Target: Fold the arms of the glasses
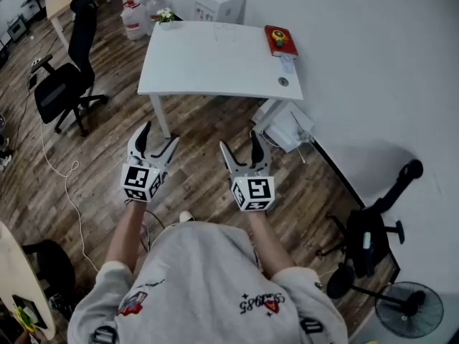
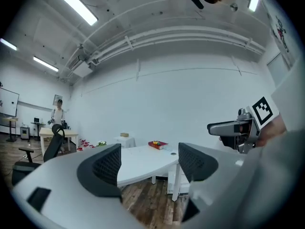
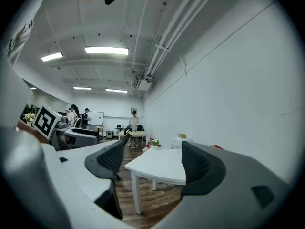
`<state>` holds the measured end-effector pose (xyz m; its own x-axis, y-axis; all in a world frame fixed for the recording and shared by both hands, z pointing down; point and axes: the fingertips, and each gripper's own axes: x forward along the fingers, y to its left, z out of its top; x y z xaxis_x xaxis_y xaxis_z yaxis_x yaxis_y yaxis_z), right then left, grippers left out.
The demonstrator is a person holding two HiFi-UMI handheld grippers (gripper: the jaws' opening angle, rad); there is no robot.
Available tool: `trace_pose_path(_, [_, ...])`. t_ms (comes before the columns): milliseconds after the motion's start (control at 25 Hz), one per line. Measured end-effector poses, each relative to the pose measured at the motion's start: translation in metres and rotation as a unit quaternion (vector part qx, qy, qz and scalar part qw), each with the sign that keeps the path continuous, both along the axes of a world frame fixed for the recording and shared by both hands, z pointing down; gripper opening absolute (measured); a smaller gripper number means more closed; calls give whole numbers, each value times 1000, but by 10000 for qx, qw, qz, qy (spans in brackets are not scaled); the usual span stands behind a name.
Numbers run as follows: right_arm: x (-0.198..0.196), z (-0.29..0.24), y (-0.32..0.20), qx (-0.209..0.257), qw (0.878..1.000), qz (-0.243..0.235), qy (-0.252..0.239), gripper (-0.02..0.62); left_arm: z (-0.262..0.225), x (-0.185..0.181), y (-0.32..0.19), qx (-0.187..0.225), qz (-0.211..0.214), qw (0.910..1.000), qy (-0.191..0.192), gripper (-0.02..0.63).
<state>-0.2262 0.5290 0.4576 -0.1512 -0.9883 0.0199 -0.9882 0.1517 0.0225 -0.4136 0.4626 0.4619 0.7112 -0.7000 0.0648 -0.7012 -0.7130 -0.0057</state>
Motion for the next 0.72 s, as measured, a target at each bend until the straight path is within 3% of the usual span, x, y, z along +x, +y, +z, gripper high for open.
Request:
trace_pose_path(400, [-8, 17, -28, -147, 9995, 267, -121, 368, 30, -3, -35, -392, 252, 9987, -211, 356])
trace_pose_path(720, [23, 25, -81, -225, 9987, 412, -212, 356, 52, 21, -91, -695, 230, 9970, -260, 356])
